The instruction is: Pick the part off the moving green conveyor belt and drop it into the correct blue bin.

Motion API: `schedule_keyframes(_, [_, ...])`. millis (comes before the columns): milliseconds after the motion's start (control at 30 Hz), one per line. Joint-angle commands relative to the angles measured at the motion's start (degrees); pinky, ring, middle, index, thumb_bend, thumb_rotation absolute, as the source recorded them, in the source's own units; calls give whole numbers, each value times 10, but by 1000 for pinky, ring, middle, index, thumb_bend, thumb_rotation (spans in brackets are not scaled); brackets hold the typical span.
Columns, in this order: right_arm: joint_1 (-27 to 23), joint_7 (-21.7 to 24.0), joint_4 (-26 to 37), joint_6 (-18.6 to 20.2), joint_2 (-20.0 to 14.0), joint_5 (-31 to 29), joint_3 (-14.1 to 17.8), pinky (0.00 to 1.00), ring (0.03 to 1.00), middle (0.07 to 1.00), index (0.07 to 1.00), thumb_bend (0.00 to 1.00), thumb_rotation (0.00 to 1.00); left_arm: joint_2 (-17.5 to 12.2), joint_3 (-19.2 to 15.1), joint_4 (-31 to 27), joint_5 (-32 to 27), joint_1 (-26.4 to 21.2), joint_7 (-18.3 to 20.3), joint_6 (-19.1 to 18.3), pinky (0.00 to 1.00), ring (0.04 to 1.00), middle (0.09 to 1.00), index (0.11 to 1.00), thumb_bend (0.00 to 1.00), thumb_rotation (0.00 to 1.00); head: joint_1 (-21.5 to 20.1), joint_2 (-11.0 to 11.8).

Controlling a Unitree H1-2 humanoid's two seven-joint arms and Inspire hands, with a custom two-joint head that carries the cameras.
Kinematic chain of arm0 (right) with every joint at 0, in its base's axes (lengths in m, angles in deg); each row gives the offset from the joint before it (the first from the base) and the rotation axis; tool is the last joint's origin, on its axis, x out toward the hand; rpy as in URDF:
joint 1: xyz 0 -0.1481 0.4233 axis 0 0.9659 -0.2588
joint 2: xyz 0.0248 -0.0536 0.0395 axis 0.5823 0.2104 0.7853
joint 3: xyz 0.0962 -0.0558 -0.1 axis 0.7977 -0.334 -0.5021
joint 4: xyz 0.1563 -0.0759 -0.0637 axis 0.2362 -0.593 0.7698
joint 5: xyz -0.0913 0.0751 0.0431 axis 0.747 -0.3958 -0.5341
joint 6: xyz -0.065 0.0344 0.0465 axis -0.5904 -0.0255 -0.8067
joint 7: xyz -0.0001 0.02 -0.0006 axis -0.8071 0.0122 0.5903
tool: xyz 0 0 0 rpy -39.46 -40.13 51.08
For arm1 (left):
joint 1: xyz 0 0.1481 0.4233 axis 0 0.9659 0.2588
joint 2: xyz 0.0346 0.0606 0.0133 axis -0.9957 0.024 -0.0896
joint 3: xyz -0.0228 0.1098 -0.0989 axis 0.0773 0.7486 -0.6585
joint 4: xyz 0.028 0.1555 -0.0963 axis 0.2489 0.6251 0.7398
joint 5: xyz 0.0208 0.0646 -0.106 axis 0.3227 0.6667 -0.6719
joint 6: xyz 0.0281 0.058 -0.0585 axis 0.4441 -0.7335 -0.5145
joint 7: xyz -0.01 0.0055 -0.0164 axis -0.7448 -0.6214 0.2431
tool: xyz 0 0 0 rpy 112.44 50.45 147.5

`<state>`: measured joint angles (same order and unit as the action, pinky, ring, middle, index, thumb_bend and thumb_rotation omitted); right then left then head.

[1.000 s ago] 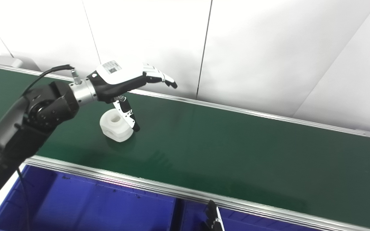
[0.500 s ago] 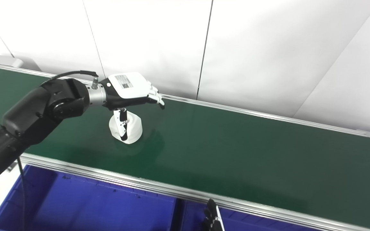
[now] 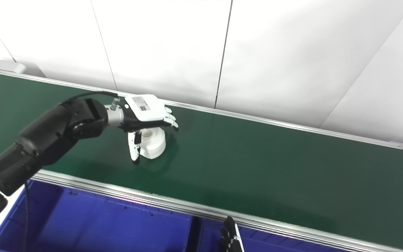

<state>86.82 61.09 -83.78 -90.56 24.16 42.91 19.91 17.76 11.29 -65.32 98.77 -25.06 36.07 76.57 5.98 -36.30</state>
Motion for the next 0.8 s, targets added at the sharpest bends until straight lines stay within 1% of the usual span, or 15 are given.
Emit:
schedule_keyframes(0, [7, 6, 20, -9, 3, -7, -4, 956, 965, 981, 1000, 935, 966, 4, -3, 2, 13, -13, -34, -9, 906, 933, 904, 861, 1000, 402, 0, 0])
schedule_keyframes(100, [8, 7, 21, -11, 3, -7, -5, 954, 963, 979, 1000, 926, 966, 13, 2, 22, 28, -10, -67, -7, 876, 902, 877, 840, 1000, 376, -1, -1])
schedule_keyframes(167, [9, 7, 22, -10, 3, -7, -5, 952, 963, 979, 1000, 929, 966, 19, 3, 32, 34, -7, -91, -6, 859, 879, 857, 825, 1000, 340, -4, -3])
schedule_keyframes(200, [10, 6, 24, -8, 3, -6, -6, 951, 963, 978, 1000, 930, 965, 24, 1, 41, 30, -5, -113, -3, 853, 872, 851, 821, 1000, 329, -5, -5])
schedule_keyframes(267, [11, 5, 28, -5, 4, -4, -6, 939, 956, 975, 1000, 938, 967, 33, -3, 54, 22, -1, -146, 2, 761, 779, 771, 754, 982, 200, -6, -6])
schedule_keyframes(300, [12, 5, 30, -5, 4, -4, -7, 936, 955, 975, 1000, 940, 968, 39, -8, 67, 11, 2, -169, 10, 738, 757, 752, 738, 977, 170, -6, -7])
schedule_keyframes(333, [13, 5, 31, -5, 4, -4, -7, 936, 956, 976, 1000, 938, 968, 46, -12, 78, -1, 4, -186, 18, 621, 657, 681, 679, 945, 90, -7, -7])
schedule_keyframes(367, [14, 5, 32, -5, 4, -5, -7, 935, 955, 975, 1000, 936, 968, 51, -14, 90, -13, 5, -202, 29, 552, 592, 629, 637, 881, 46, -9, -8])
schedule_keyframes(400, [14, 5, 33, -3, 4, -6, -8, 936, 955, 974, 1000, 935, 966, 55, -14, 98, -22, 6, -211, 36, 482, 527, 550, 548, 670, 18, -10, -9])
schedule_keyframes(433, [14, 5, 34, -2, 4, -7, -8, 935, 954, 974, 1000, 937, 965, 57, -13, 102, -29, 6, -211, 40, 445, 491, 524, 513, 597, 9, -10, -9])
schedule_keyframes(500, [14, 5, 34, -3, 5, -9, -8, 930, 951, 971, 1000, 932, 964, 60, -12, 104, -42, 6, -206, 43, 401, 444, 497, 487, 536, 1, -11, -10])
schedule_keyframes(600, [15, 4, 37, 1, 6, -9, -9, 924, 948, 971, 1000, 930, 961, 62, -9, 103, -55, 6, -201, 41, 374, 411, 472, 497, 523, 0, -11, -12])
schedule_keyframes(767, [15, 6, 37, -1, 6, -11, -11, 925, 947, 969, 1000, 921, 957, 60, -4, 96, -65, 3, -192, 44, 378, 414, 478, 491, 521, 0, -13, -14])
